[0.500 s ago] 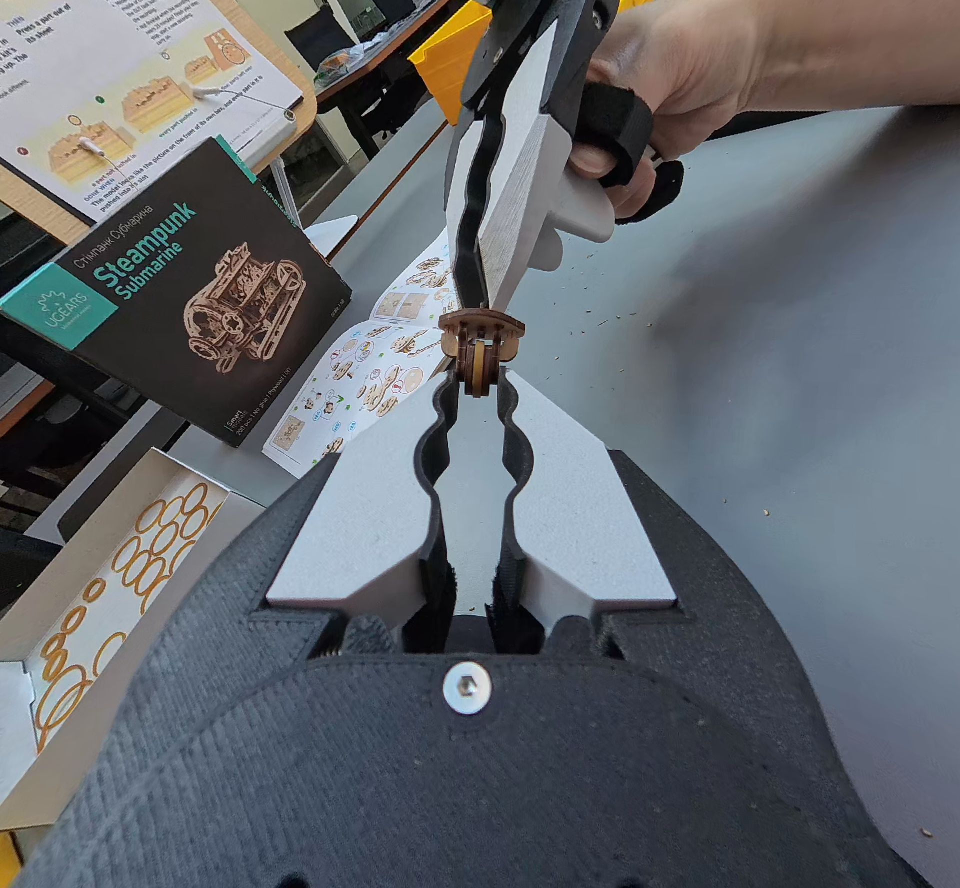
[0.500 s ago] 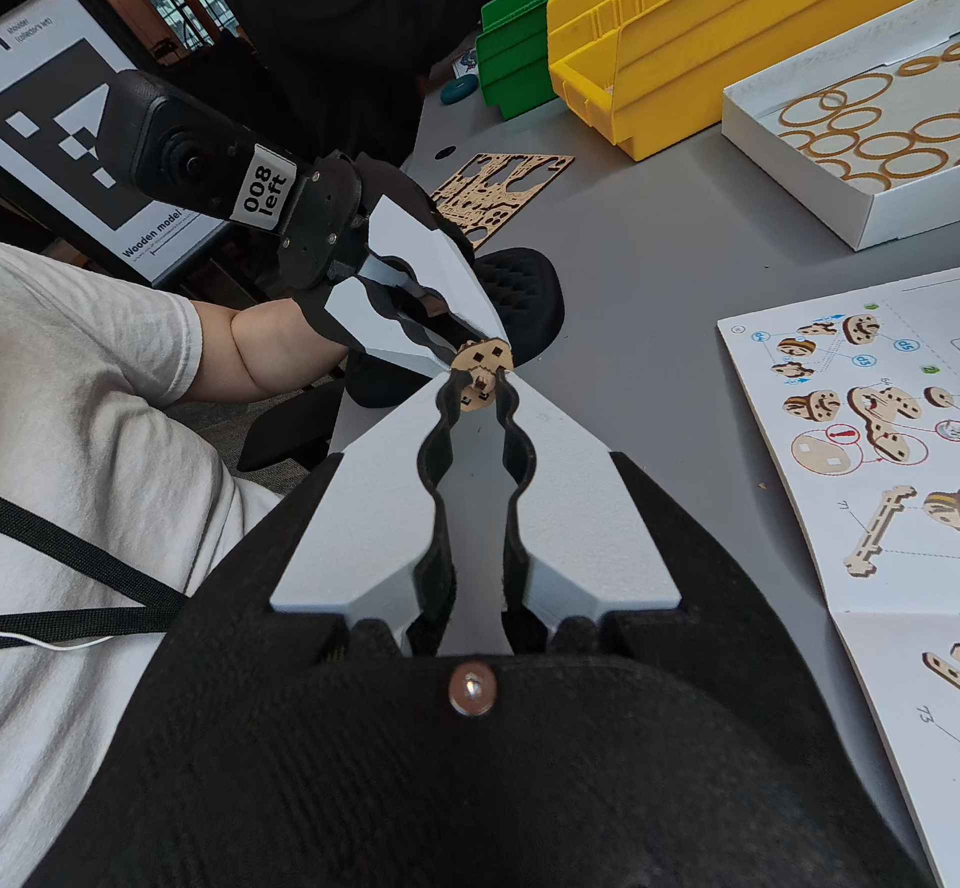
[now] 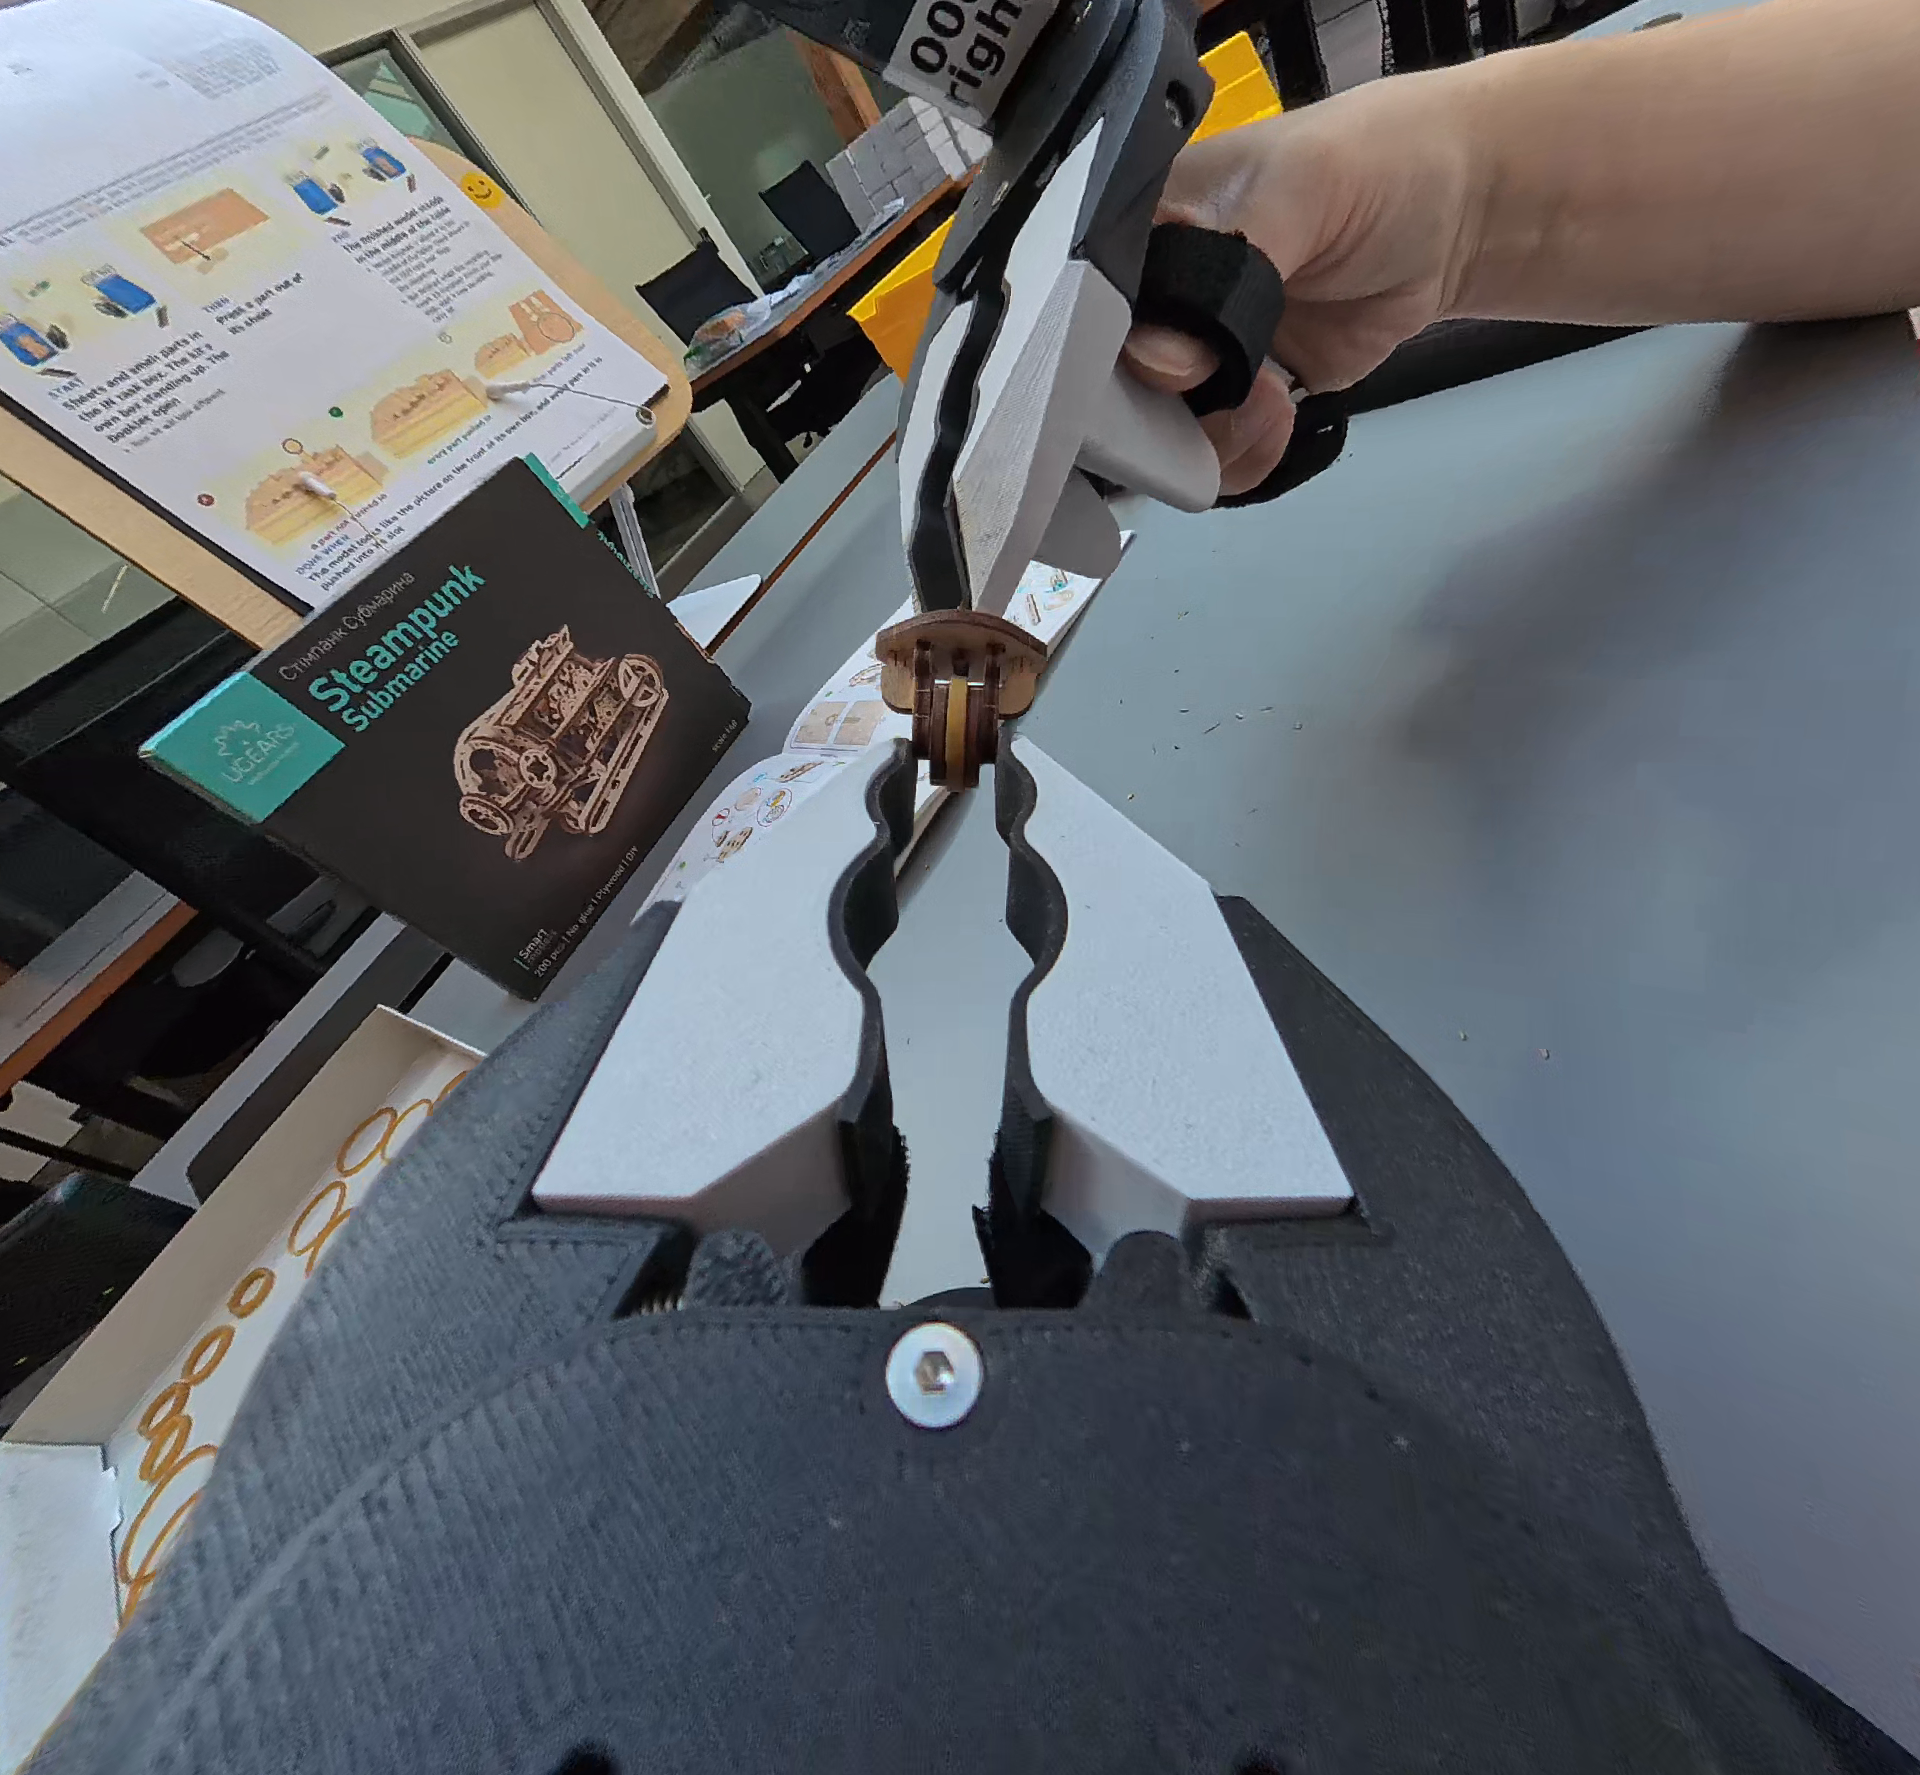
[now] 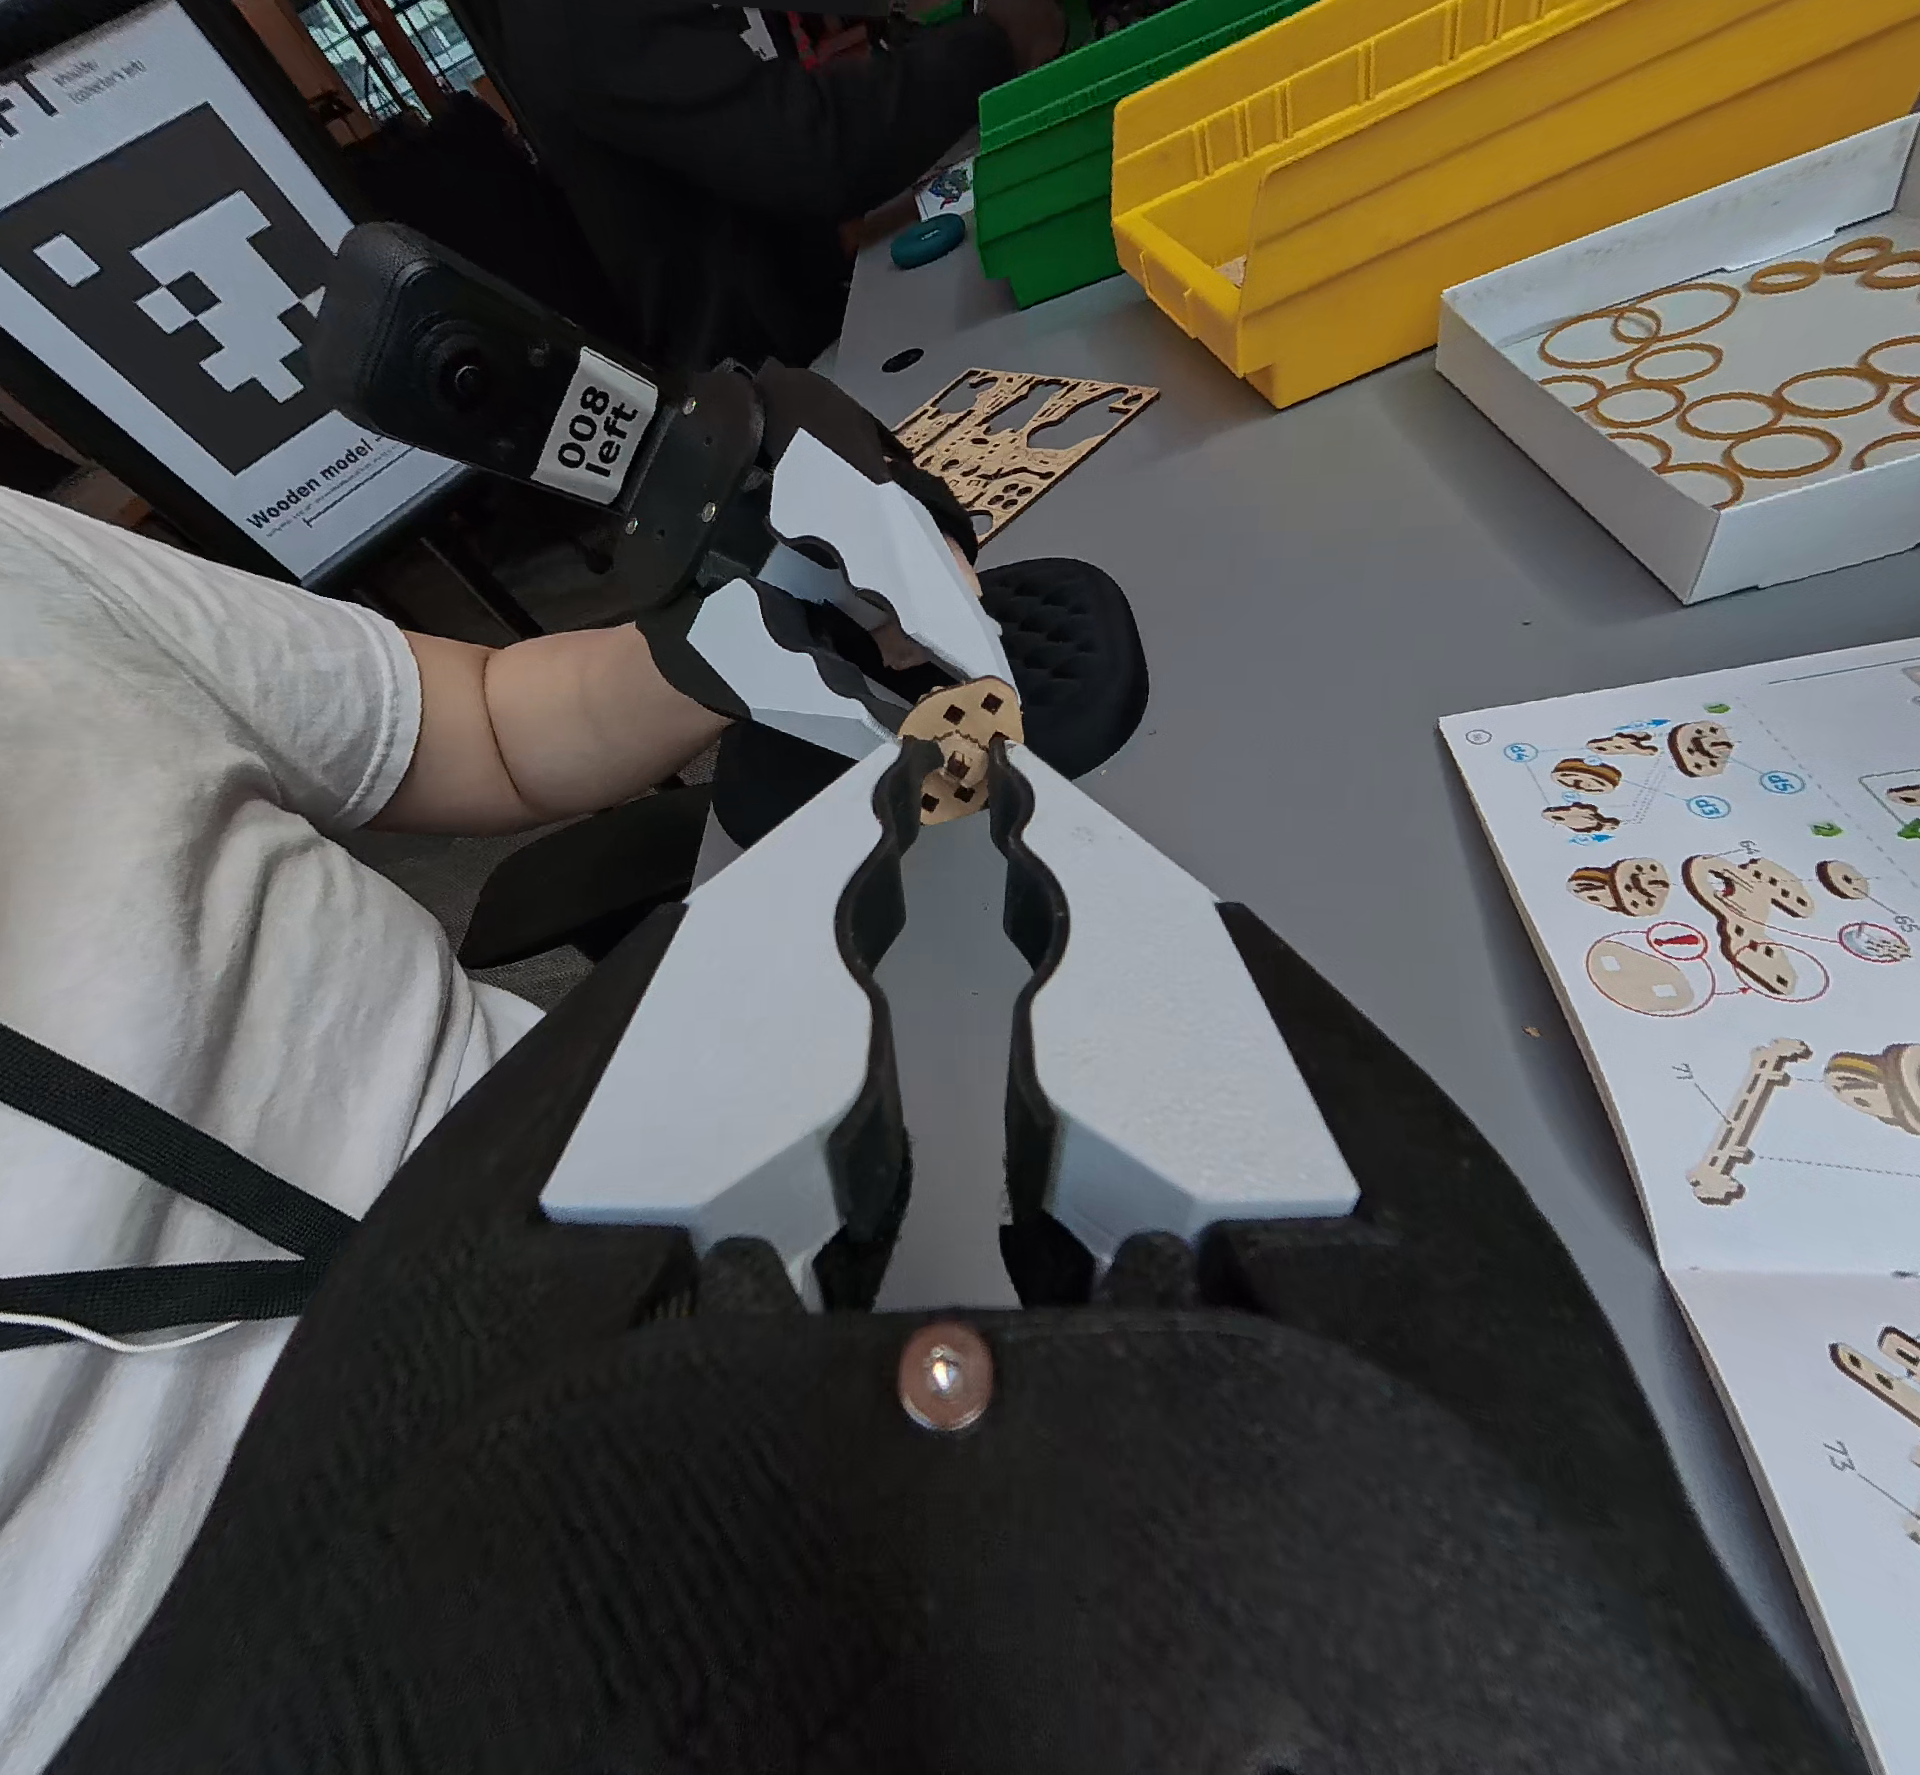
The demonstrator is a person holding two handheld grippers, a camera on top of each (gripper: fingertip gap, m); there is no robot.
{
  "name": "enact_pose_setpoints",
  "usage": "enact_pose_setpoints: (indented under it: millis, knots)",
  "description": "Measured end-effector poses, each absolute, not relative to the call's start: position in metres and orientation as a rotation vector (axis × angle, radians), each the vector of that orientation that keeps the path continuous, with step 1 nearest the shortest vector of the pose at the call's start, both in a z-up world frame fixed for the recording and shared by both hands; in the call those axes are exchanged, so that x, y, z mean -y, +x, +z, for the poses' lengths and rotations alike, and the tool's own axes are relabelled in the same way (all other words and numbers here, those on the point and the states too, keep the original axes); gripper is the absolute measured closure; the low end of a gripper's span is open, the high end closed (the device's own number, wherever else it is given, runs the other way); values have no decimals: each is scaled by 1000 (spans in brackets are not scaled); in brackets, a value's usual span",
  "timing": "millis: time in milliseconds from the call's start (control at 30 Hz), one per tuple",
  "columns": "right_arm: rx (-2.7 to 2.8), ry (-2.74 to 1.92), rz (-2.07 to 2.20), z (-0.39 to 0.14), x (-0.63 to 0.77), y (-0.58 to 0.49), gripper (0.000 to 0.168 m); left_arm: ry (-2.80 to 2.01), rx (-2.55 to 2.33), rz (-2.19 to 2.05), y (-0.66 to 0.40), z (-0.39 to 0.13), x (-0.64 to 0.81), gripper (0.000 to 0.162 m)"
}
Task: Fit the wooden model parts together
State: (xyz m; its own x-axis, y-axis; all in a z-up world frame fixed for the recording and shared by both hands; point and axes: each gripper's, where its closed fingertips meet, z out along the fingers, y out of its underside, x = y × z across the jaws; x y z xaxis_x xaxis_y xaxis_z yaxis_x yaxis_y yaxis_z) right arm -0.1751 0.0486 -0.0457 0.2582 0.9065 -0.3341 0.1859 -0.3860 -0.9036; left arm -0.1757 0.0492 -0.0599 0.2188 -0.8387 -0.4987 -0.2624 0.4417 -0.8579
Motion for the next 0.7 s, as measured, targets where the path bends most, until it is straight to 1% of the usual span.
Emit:
enact_pose_setpoints:
  millis: [233, 400, 700]
  knots:
    - [1039, -1709, 918, -18, -32, -181, 156, -879, -1261, -535, -180, -32, -35, 149]
    - [1038, -1661, 861, -5, -23, -184, 156, -773, -1227, -535, -183, -20, -27, 149]
    - [1042, -1631, 747, -1, -20, -186, 156, -714, -1213, -537, -184, -15, -24, 149]
